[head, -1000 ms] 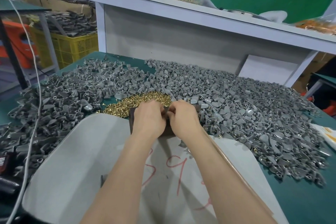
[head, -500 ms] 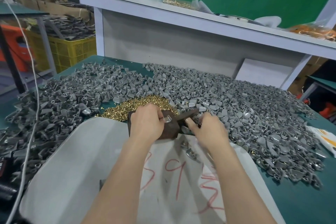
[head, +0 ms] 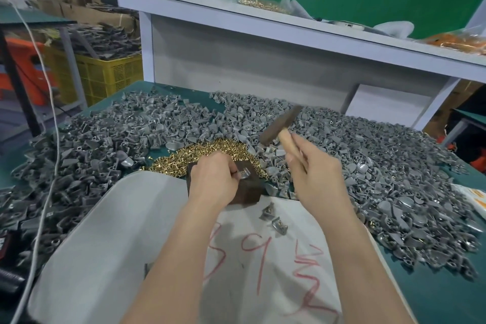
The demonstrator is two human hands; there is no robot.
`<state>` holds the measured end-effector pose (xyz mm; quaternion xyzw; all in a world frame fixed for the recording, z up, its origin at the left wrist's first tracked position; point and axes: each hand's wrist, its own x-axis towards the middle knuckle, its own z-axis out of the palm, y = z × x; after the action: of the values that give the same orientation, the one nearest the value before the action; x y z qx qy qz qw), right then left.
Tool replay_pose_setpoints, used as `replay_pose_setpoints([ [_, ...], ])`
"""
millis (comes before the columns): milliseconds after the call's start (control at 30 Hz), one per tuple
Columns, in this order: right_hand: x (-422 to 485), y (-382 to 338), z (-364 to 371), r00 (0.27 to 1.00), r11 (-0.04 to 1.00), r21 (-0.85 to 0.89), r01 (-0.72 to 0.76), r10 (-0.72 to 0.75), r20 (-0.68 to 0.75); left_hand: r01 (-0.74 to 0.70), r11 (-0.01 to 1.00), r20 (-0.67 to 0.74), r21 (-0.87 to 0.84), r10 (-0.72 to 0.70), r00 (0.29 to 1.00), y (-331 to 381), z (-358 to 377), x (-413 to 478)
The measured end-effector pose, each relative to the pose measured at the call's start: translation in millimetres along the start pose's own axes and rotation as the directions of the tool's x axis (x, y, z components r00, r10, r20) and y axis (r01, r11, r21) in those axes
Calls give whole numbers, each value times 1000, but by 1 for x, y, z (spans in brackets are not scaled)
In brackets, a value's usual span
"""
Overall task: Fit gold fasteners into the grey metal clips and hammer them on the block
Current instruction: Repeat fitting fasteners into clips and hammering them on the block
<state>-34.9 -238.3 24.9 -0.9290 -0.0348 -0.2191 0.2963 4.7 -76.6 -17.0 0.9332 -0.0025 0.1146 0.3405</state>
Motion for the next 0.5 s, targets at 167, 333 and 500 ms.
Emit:
replay_pose_setpoints([
  [167,-8,-1,7,978,993,-113,42,-17,207,-8,1000,-3,-7,8,1000,-1,0,0],
  [333,-4,-5,2,984,985,54,165,-160,-84,13,999,-9,-35,-13,1000,-1,1,1],
  [500,-9,-2,11,990,985,-151,78,-59,129,3,999,-13,-41,-3,1000,-2,1,0],
])
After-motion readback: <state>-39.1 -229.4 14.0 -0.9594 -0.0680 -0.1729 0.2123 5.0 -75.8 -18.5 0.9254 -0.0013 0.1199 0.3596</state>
